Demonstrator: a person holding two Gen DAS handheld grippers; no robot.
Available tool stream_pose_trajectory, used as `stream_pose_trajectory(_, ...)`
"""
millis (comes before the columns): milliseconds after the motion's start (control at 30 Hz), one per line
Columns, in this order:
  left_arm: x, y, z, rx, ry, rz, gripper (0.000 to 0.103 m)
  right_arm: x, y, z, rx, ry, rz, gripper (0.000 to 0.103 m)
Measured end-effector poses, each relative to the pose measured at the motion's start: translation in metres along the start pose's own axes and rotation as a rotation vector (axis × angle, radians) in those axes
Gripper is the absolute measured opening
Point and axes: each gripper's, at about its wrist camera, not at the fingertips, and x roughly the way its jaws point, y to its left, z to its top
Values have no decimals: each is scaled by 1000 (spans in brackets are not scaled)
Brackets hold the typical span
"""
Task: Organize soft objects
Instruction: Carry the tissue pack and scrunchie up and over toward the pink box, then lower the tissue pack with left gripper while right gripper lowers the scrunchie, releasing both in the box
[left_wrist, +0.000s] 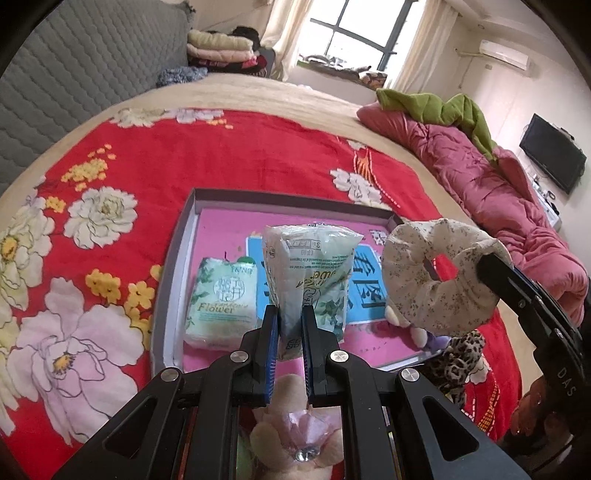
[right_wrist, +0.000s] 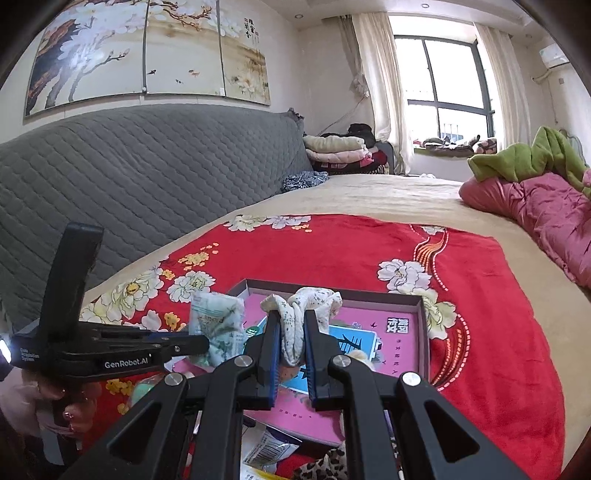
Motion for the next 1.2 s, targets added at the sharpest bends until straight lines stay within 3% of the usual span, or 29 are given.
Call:
stream_pose_trajectory(233, 12, -2, -1, 17, 25, -1, 12, 12, -1, -3, 5, 20, 27, 12)
stream_pose_trajectory(567, 27, -3, -3, 33, 86, 4, 12, 33, -8, -15, 46, 119, 26, 12)
stream_pose_trajectory(800, 32, 2, -4, 18, 119, 8, 12, 44, -13, -25, 52, 200, -38, 12)
stream_pose_trajectory(1200, 34, 11, -2, -18, 176, -10, 12, 46, -26, -30, 37, 232, -131, 12)
